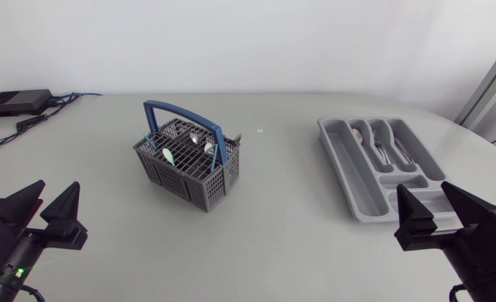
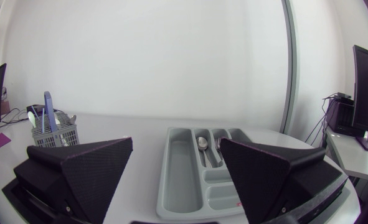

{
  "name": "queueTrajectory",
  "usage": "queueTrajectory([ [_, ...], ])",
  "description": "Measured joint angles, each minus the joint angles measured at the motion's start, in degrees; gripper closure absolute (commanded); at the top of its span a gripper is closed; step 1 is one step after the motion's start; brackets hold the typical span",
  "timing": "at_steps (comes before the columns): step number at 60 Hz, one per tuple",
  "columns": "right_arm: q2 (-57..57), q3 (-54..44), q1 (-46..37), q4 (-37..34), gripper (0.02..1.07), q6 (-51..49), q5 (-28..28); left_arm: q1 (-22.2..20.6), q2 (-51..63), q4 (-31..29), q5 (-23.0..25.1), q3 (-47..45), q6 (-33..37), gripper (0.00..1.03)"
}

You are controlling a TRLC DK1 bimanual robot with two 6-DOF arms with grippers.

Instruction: Unload the cutlery basket into the drawer organizer.

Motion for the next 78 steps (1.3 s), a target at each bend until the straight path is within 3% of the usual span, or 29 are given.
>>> queueTrajectory([
  [43,0.00,0.02,1.22,0.15,0.06,-0.07,0.09,0.70,1.29,0.17,-0.02,1.22,-1.20,0.04],
  [58,2.49,2.45,4.15,0.26,0.06,-0.13,0.22,0.68,16.13,0.28,0.00,10.60,-2.60,0.04],
  [78,21.27,12.81,7.69,4.11,0.07,-0.28,0.42,-0.24,38.56,-3.98,0.07,24.79,-4.50,0.09],
])
